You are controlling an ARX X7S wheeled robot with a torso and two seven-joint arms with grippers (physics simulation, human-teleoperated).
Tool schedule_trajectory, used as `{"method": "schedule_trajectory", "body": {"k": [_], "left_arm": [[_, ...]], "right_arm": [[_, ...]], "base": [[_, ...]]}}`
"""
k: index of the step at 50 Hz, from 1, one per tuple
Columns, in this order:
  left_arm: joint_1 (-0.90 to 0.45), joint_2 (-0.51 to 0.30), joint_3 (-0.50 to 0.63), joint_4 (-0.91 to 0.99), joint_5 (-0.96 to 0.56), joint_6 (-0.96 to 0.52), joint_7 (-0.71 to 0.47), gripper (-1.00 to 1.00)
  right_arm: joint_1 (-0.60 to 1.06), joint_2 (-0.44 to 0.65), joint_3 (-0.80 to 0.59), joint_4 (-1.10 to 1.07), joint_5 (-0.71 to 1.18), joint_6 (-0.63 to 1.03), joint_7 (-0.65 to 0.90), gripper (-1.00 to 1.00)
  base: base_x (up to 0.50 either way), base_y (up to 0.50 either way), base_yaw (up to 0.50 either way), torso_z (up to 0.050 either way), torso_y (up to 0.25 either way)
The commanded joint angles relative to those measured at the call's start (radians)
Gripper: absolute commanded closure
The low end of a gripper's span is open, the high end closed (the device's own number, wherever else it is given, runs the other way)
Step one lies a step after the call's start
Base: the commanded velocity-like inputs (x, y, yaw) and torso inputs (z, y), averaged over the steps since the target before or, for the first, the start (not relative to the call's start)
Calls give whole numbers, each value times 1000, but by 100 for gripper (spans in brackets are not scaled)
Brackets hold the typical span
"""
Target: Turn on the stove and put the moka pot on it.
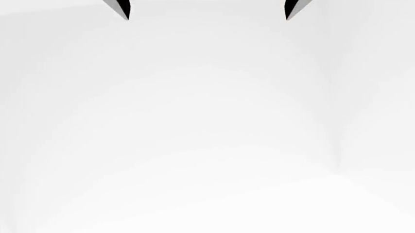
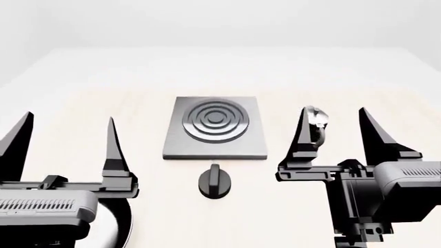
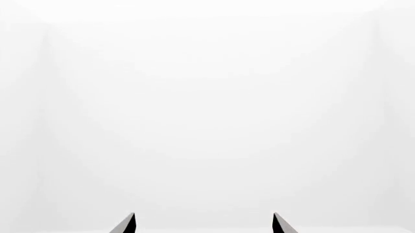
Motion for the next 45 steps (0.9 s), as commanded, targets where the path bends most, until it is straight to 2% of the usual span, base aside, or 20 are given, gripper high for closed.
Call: {"method": "schedule_trajectory", "body": {"k": [1, 22, 29, 45], "left_arm": [[1, -3, 4, -7, -5, 7, -6, -100], [0, -10, 17, -22, -10, 15, -16, -100], [-25, -7, 31, -45, -24, 4, -12, -100], [-136, 30, 92, -263, -125, -27, 61, -100]], "right_arm": [[1, 8, -8, 6, 5, -8, 9, -100], [-3, 23, -21, 12, 7, -24, 25, -100], [-13, 30, -26, 12, 5, -45, 26, -100], [2, 40, -36, -15, 18, -14, 46, -100]], "base": [[242, 0, 0, 0, 0], [239, 0, 0, 0, 0], [23, 0, 0, 0, 0], [0, 0, 0, 0, 0]]}}
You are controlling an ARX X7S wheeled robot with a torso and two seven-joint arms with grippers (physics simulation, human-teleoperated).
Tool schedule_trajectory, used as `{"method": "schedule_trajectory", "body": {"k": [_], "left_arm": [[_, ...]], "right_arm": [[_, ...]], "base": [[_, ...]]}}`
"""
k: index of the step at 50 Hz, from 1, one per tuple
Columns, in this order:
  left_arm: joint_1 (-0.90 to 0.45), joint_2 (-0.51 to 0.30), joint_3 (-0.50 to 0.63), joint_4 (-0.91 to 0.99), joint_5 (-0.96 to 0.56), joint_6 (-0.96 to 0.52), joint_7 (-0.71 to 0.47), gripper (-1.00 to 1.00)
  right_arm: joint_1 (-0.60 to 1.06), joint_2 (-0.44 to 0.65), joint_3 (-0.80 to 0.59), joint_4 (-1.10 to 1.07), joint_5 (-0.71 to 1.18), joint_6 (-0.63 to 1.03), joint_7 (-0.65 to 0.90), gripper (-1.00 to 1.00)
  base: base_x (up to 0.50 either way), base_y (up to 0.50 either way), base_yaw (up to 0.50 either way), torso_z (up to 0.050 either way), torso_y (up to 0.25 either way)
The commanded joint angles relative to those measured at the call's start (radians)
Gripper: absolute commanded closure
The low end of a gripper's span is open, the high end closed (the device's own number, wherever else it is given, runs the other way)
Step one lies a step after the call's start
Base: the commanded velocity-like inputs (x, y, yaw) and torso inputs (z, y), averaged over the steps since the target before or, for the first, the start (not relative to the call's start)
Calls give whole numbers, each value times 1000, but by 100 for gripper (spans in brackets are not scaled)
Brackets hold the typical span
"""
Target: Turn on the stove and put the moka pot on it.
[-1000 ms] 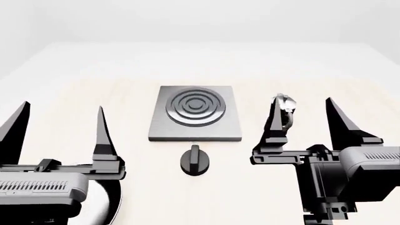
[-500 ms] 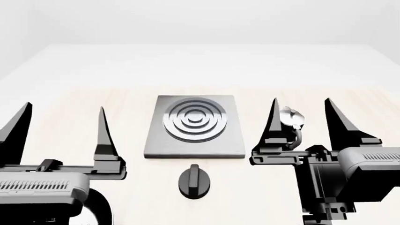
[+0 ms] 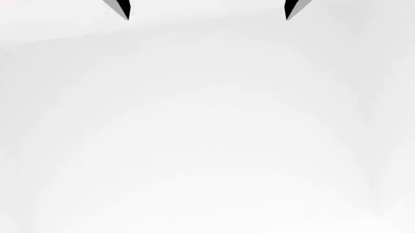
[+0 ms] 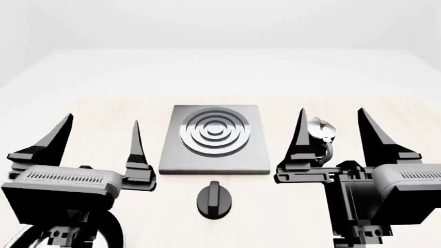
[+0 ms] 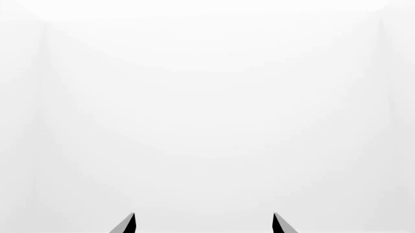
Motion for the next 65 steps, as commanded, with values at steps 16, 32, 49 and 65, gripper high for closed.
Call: {"method": "schedule_trajectory", "body": {"k": [16, 32, 49, 65], "left_arm": [[-161, 65, 83, -347, -183, -85, 135, -100], [-182, 112, 134, -540, -225, -63, 203, -100], [-169, 148, 199, -683, -244, -33, 266, -100], [-166, 162, 223, -722, -288, -49, 293, -100]], "right_arm": [[24, 22, -14, -38, 18, 26, 23, -100], [22, 25, -19, -34, 21, 7, 35, -100], [10, 32, -29, -19, 23, -18, 41, -100], [12, 39, -39, -19, 27, -18, 51, -100]], "base": [[0, 0, 0, 0, 0], [0, 0, 0, 0, 0], [0, 0, 0, 0, 0], [0, 0, 0, 0, 0]]}}
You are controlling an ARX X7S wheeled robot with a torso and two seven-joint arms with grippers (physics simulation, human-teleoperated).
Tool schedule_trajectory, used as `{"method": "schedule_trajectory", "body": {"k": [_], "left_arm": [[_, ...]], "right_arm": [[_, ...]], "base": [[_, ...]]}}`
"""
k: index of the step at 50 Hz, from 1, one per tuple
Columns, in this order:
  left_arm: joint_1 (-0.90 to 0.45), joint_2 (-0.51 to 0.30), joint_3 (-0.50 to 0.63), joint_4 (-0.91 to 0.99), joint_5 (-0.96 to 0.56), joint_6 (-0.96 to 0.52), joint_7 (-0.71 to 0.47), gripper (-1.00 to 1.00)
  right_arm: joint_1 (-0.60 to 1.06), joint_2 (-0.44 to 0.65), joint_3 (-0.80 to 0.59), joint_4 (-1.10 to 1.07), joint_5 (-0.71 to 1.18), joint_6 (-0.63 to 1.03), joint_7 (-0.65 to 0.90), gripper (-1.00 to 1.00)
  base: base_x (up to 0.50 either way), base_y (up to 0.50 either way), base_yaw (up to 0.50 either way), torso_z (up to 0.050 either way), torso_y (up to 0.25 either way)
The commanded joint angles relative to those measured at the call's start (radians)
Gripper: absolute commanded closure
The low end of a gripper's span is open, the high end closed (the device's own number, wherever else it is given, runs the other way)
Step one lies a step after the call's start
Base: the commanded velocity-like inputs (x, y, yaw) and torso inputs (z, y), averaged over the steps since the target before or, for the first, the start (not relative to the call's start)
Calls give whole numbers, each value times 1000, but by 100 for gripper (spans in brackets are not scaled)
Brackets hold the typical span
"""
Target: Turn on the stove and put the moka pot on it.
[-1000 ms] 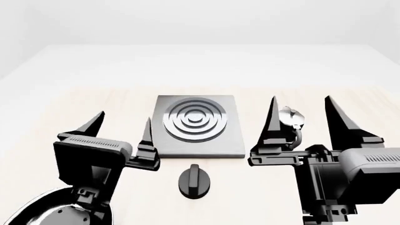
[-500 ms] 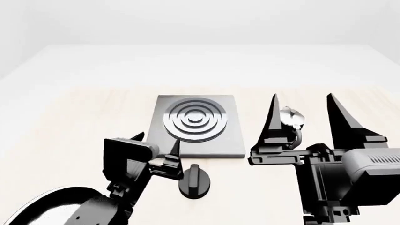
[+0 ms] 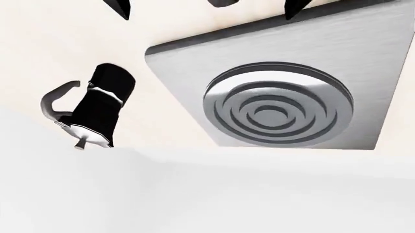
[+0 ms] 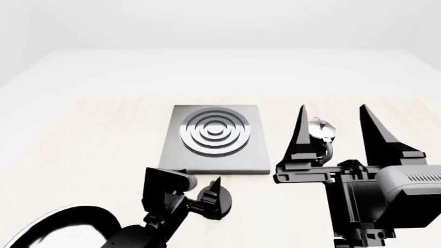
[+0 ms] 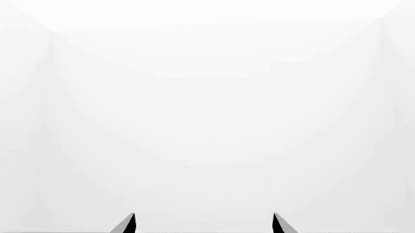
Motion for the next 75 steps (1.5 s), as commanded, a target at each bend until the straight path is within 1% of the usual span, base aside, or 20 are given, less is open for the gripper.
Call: {"method": "schedule_trajectory", "body": {"k": [1, 10, 35, 47, 48, 50, 54, 75], "left_arm": [[3, 9, 26, -37, -24, -9, 23, -100], [4, 11, 38, -46, -44, -20, 33, -100], [11, 11, 55, -68, -67, -12, 31, -100], [-6, 21, 60, -113, -39, -51, -53, -100], [-7, 21, 62, -115, -35, -49, -56, -100], [-10, 20, 64, -106, -37, -60, -64, -100], [-14, 16, 68, -107, -36, -57, -65, -100], [-40, 20, 96, -164, -40, -32, -44, -100]], "right_arm": [[0, 4, -10, 3, 1, -3, 6, -100], [-13, 7, -16, 16, -3, -25, 6, -100], [3, 20, -26, 8, 12, -10, 20, -100], [-10, 22, -41, 22, 4, -35, 21, -100], [-27, 20, -46, 43, -10, -71, 13, -100], [-19, 22, -45, 36, -4, -57, 17, -100], [-10, 25, -45, 21, 4, -37, 24, -100], [-14, 31, -53, 34, 9, -53, 29, -100]], "base": [[0, 0, 0, 0, 0], [0, 0, 0, 0, 0], [0, 0, 0, 0, 0], [0, 0, 0, 0, 0], [0, 0, 0, 0, 0], [0, 0, 0, 0, 0], [0, 0, 0, 0, 0], [0, 0, 0, 0, 0]]}}
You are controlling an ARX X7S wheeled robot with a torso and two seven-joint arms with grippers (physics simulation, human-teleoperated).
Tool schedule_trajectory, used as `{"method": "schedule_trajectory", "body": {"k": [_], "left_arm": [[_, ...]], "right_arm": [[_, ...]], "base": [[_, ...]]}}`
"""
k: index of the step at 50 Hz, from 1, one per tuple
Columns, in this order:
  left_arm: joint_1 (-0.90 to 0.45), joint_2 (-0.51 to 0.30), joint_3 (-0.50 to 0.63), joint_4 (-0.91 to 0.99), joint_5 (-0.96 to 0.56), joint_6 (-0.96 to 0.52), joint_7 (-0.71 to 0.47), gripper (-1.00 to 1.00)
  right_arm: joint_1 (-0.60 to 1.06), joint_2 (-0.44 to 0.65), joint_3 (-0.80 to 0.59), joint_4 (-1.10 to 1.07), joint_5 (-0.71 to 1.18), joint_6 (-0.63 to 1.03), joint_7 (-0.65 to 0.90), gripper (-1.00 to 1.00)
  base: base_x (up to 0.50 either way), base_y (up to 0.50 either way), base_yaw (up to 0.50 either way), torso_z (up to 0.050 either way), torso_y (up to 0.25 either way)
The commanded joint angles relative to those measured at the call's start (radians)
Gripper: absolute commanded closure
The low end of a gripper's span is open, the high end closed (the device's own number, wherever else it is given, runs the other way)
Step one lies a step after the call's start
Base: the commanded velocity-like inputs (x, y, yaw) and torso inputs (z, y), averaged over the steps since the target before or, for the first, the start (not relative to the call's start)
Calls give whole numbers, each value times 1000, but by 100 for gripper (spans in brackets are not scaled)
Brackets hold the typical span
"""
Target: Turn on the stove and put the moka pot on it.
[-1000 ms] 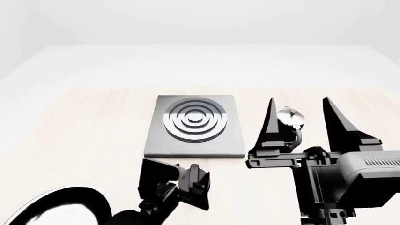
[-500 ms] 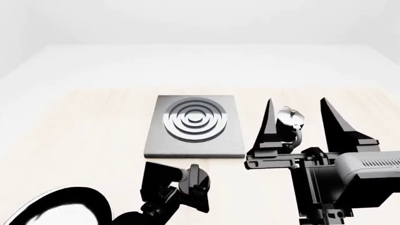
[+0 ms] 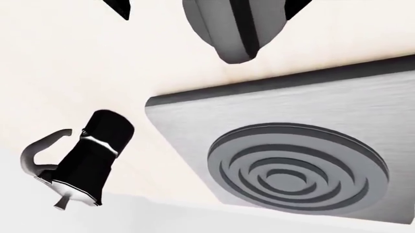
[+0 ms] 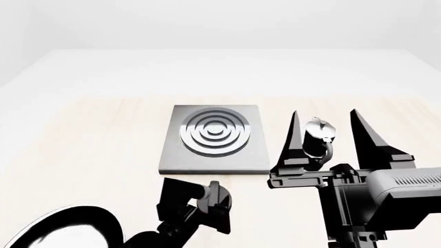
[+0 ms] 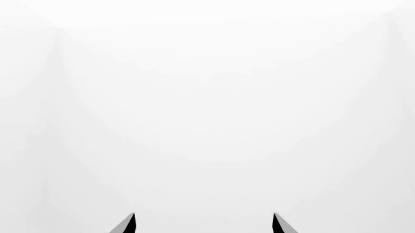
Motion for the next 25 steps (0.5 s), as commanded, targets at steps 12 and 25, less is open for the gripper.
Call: {"method": "schedule_trajectory", "body": {"k": [12, 25], "left_arm": [[-24, 5, 23, -61, -4, 18, 8, -100], [-26, 6, 33, -75, -16, 27, 15, -100]], "right_arm": [[-14, 6, -9, 17, 0, -29, 4, -100], [-16, 8, -20, 19, -2, -32, 9, -100]], "base": [[0, 0, 0, 0, 0], [0, 0, 0, 0, 0]]}}
